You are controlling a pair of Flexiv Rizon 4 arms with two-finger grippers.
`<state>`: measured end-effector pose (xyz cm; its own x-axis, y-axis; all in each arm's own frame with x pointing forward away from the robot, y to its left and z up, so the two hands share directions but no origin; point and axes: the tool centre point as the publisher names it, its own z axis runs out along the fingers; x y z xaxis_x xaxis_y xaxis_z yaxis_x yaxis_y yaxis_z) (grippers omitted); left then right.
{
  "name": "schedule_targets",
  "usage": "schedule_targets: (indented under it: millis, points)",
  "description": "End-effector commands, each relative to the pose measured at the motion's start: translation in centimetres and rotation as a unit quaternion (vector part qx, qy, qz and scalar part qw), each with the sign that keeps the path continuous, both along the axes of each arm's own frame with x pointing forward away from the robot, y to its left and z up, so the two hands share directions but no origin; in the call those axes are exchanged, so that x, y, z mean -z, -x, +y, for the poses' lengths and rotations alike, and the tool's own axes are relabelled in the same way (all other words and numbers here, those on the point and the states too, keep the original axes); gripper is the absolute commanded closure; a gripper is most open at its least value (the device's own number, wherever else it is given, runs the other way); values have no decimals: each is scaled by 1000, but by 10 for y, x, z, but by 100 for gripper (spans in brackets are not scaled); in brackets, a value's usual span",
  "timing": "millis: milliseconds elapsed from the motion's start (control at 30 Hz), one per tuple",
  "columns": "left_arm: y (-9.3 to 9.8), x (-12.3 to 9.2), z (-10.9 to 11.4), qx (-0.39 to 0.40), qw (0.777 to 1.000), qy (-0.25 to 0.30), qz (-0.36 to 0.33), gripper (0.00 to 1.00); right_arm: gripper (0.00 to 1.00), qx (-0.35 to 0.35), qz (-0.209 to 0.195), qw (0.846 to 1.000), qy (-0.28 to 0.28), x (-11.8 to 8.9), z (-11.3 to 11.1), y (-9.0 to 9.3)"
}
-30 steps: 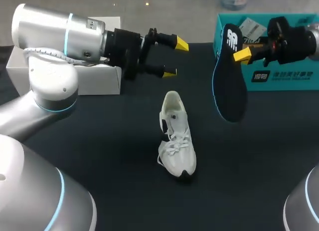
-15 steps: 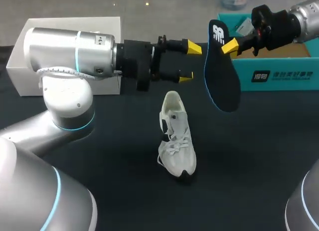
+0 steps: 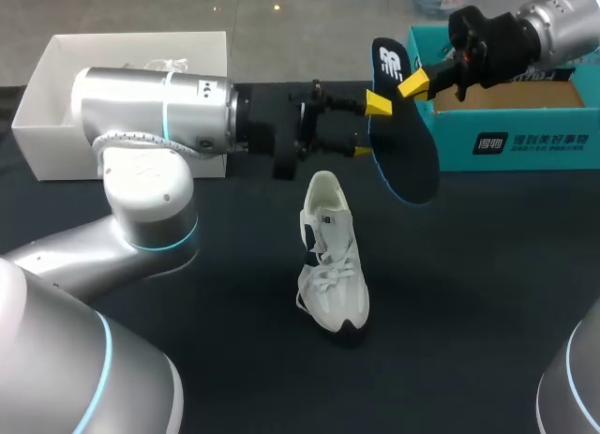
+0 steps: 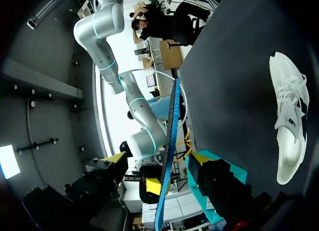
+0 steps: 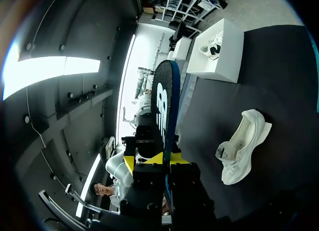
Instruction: Take the shoe out of the shoebox, open the shoe tongue, remove and reinsert the insole, then place the shoe into the shoebox
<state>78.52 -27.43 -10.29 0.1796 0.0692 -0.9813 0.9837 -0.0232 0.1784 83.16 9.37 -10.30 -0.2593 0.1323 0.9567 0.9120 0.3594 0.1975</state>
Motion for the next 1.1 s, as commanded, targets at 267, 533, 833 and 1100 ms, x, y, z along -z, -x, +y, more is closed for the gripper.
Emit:
schedule_targets:
  millis: [267, 533, 833, 1100]
  points:
    - [-5, 9, -16, -16, 1000, 1, -5, 100, 100, 9, -1, 1000, -3, 0, 3, -5]
    - [-8, 10, -13, -19, 1000, 0, -5, 100, 100, 13, -2, 1000, -4, 0, 1, -5]
    - [-16, 12, -5, -35, 999, 0, 20, 100, 0, 94, -23, 995, -38, -2, -11, 5]
    - [-31, 11, 9, -53, 998, 6, 43, 100, 0, 183, -56, 980, -61, -14, -35, 41]
